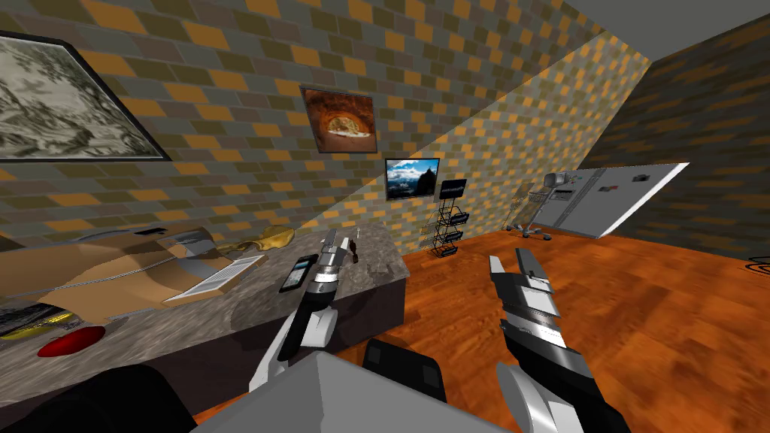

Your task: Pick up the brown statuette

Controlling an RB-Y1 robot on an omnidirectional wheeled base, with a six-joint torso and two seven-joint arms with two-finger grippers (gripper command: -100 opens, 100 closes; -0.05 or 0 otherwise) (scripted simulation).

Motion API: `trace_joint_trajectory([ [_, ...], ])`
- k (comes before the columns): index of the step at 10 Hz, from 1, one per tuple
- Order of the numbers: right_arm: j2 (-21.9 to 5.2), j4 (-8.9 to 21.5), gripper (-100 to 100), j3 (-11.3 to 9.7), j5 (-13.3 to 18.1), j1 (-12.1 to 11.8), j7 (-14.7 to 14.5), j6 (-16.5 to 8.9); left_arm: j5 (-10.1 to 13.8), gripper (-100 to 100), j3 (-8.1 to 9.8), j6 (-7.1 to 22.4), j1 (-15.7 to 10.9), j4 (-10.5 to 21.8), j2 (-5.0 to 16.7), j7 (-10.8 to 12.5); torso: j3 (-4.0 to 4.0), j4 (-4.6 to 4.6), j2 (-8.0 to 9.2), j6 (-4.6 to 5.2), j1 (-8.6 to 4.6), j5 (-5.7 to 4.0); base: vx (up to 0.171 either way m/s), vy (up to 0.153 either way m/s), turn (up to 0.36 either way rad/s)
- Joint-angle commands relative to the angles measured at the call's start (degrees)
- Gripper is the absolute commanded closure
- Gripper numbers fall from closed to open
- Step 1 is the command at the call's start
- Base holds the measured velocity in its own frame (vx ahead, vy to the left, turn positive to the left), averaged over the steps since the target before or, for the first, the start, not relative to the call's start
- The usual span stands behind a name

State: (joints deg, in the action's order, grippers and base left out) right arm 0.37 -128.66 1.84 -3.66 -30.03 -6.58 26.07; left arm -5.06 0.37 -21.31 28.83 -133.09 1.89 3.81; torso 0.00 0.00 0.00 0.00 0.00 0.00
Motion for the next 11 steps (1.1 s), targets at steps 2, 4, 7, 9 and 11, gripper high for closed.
trace_joint_trajectory([
  [2,0.0,0.0,0,0.0,0.0,0.0,0.0,0.0,-0.6,-100,0.94,0.4,0.8,2.2,3.4,-0.8,0.06,0.02,0.11,0.01,-0.05,-0.01,-0.075,-0.04,-0.098],
  [4,0.0,0.0,0,0.0,0.0,0.0,0.0,0.0,-1.0,-100,1.66,0.6,1.3,3.9,4.9,-1.5,0.3,0.11,0.53,0.01,-0.28,-0.06,-0.143,-0.078,-0.098],
  [7,0.0,0.0,0,0.0,0.0,0.0,0.0,0.0,-2.1,-100,3.42,1.1,2.6,8.0,7.5,-3.0,0.36,0.13,0.65,0.02,-0.32,-0.07,-0.151,-0.091,-0.134],
  [9,0.0,0.0,0,0.0,0.0,0.0,0.0,0.0,-3.1,-100,4.85,1.6,3.6,11.3,9.1,-4.2,0.36,0.14,0.62,0.01,-0.27,-0.07,-0.157,-0.091,-0.14],
  [11,0.0,0.0,0,0.0,0.0,0.0,0.0,0.0,-3.7,-100,5.79,2.3,4.1,13.5,10.2,-5.0,0.39,0.15,0.67,0.0,-0.39,-0.09,-0.145,-0.117,-0.125],
])
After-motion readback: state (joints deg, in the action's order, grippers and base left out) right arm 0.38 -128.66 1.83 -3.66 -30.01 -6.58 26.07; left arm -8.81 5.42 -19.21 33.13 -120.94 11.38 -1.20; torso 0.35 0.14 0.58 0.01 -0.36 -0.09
